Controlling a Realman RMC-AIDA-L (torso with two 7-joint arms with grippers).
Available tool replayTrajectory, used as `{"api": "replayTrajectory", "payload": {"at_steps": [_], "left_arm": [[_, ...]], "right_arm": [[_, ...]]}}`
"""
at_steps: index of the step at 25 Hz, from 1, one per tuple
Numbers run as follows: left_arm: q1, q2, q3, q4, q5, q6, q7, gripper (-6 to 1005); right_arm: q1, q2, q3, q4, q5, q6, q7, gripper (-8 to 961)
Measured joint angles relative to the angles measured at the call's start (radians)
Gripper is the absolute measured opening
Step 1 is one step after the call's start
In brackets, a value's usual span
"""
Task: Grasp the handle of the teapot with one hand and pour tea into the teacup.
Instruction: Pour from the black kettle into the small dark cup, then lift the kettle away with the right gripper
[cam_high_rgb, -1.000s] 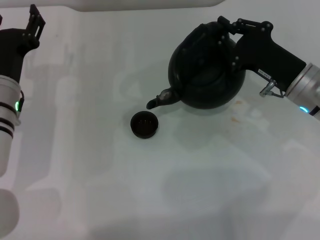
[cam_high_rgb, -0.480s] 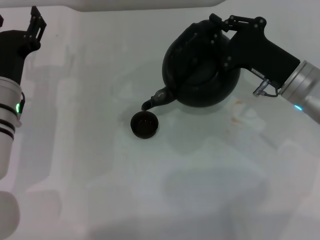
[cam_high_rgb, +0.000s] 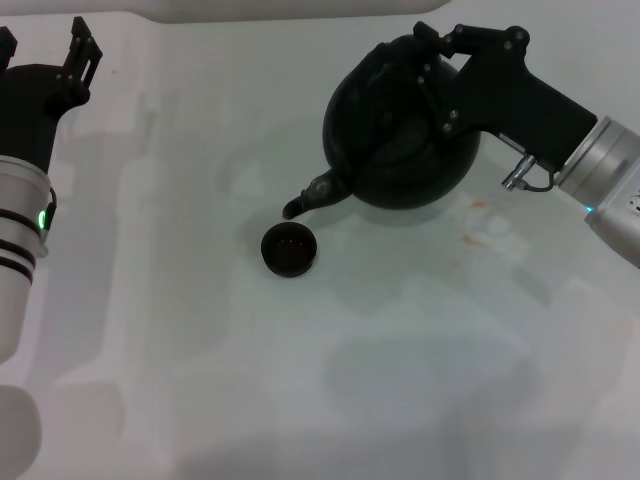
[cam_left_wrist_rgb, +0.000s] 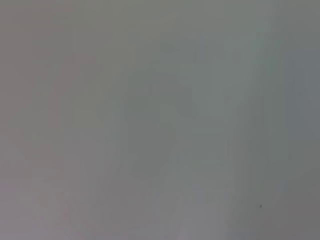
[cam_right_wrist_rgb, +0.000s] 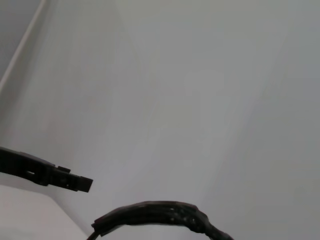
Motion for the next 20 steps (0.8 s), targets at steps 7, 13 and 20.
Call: {"api": "replayTrajectory", "payload": {"at_steps": [7, 13, 20], "left_arm": [[-0.001, 0.0, 0.001, -0.005, 0.0, 0.001, 0.0, 862], [-0.001, 0.0, 0.001, -0.002, 0.0, 0.001, 0.0, 861], [0.0, 0.0, 0.0, -0.004, 0.0, 0.0, 0.0, 861]], "right_arm": [[-0.001, 0.0, -0.016, -0.002, 0.033, 0.0, -0.055, 138], [0.0, 0.0, -0.02, -0.003, 0.034, -0.007, -0.113, 135], [0.0, 0.0, -0.027, -0.01, 0.034, -0.008, -0.144, 126]]}}
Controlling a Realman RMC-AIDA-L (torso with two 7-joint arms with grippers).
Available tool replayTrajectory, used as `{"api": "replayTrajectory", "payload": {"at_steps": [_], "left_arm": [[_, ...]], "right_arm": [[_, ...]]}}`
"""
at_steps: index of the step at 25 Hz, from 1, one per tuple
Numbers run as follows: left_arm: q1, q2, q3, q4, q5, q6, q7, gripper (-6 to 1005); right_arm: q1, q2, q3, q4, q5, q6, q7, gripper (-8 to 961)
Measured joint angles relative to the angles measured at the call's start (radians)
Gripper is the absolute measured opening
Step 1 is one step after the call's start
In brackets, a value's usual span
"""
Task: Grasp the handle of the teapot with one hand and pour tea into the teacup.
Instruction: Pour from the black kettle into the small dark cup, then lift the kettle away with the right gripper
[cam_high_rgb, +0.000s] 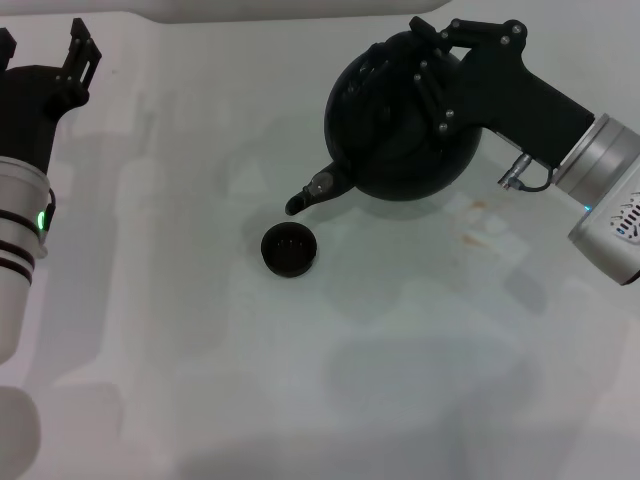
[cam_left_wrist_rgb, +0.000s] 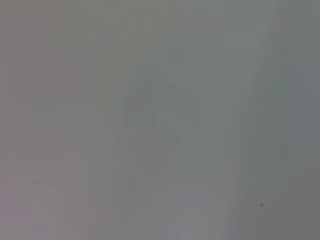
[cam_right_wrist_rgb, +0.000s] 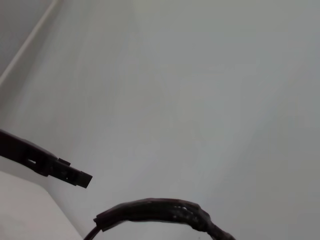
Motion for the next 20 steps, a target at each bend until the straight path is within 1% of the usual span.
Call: {"api": "replayTrajectory", "payload": {"at_steps": [20], "left_arm": [[-0.005, 0.001, -0.005, -0.001, 0.0, -0.002, 0.0, 862]], "right_arm": [[-0.001, 0.0, -0.003, -0.004, 0.0, 0.006, -0.119, 119]]}}
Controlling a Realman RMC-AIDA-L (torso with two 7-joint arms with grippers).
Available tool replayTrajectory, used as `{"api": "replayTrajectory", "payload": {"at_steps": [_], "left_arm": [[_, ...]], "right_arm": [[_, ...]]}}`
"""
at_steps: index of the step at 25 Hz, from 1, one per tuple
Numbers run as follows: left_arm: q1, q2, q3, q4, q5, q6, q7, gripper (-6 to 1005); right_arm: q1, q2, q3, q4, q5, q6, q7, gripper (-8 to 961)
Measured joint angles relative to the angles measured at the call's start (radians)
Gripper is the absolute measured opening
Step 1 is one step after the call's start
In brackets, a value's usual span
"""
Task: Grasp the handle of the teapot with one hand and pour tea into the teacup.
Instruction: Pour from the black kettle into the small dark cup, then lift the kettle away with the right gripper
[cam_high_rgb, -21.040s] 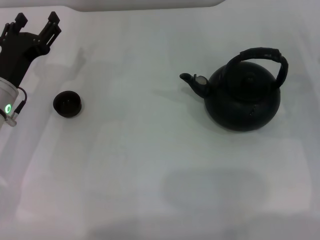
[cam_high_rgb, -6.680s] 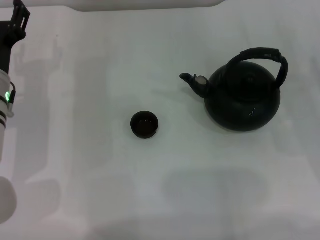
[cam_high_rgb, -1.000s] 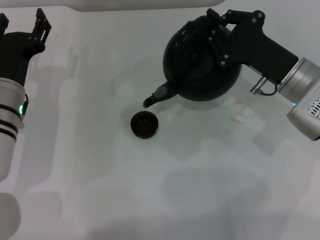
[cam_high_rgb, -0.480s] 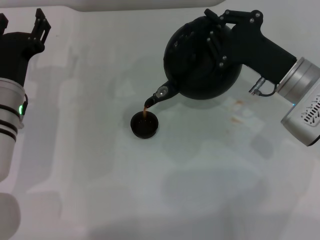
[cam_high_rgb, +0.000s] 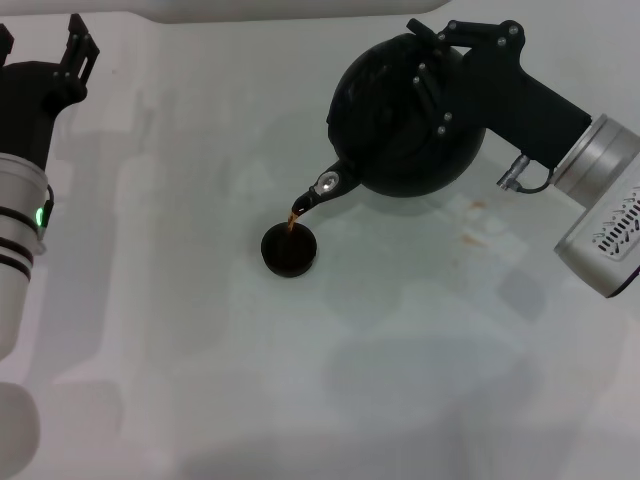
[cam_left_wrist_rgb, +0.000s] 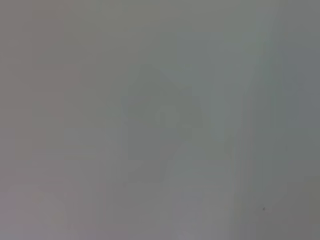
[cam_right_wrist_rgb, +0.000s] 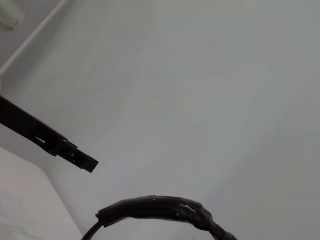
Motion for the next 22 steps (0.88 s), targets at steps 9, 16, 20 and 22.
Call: {"api": "replayTrajectory", "payload": {"at_steps": [9, 16, 20, 22], "left_arm": [[0.001, 0.0, -0.002, -0.001, 0.0, 0.0, 0.0, 861], [0.004, 0.0, -0.002, 0.0, -0.001, 0.0, 0.0, 862], [0.005, 0.0, -0.002, -0.001, -0.002, 0.0, 0.0, 862], [0.004, 0.0, 0.0, -0.002, -0.002, 0.0, 0.0, 862]], "right_arm": [[0.001, 0.0, 0.0, 0.001, 0.0, 0.0, -0.001, 119], [0.001, 0.0, 0.001, 0.001, 0.0, 0.001, -0.002, 117], [0.001, 0.0, 0.0, 0.001, 0.0, 0.001, -0.016, 117], [0.001, 0.0, 0.0, 0.0, 0.0, 0.001, -0.03, 116]]}}
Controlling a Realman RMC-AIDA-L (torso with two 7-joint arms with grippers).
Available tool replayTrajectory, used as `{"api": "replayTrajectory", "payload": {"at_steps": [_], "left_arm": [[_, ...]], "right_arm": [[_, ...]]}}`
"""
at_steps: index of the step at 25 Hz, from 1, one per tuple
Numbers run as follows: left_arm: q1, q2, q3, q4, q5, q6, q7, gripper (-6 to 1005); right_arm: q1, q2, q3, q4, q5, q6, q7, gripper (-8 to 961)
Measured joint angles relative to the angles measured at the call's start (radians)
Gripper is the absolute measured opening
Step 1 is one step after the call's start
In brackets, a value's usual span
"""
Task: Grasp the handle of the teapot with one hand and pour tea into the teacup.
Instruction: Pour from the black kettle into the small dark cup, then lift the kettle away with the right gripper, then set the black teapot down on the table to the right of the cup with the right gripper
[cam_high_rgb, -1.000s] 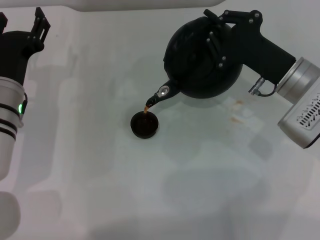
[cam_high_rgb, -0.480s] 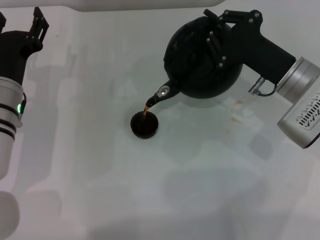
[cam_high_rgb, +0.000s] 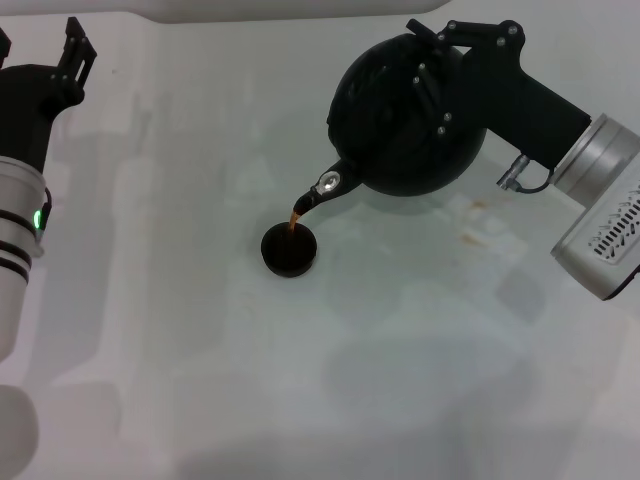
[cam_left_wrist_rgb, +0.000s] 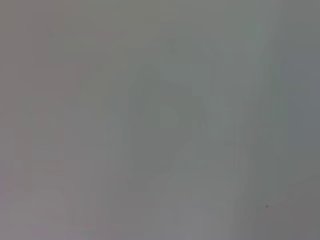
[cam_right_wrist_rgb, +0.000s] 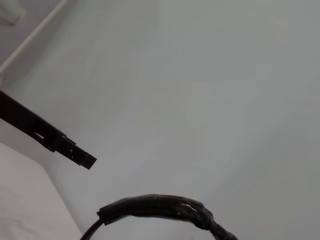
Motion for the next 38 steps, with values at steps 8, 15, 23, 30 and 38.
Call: {"api": "replayTrajectory", "payload": {"at_steps": [8, 15, 23, 30, 38], "left_arm": [[0.003, 0.0, 0.001, 0.0, 0.0, 0.0, 0.0, 861], [0.001, 0.0, 0.001, -0.001, 0.0, 0.003, 0.0, 861], [-0.002, 0.0, 0.004, -0.003, 0.0, 0.006, 0.0, 861], [0.002, 0.0, 0.006, -0.007, 0.0, 0.002, 0.0, 860], [-0.005, 0.0, 0.001, -0.014, 0.0, 0.007, 0.0, 861]], "right_arm": [[-0.005, 0.0, 0.001, 0.002, 0.0, 0.0, -0.002, 117], [-0.006, 0.0, 0.0, 0.009, 0.0, 0.002, 0.031, 116], [0.0, 0.0, 0.008, 0.009, 0.002, 0.065, 0.123, 118], [0.001, -0.007, 0.014, 0.009, 0.046, 0.069, 0.322, 128], [-0.007, -0.008, 0.028, 0.056, 0.125, 0.059, 0.51, 138]]}}
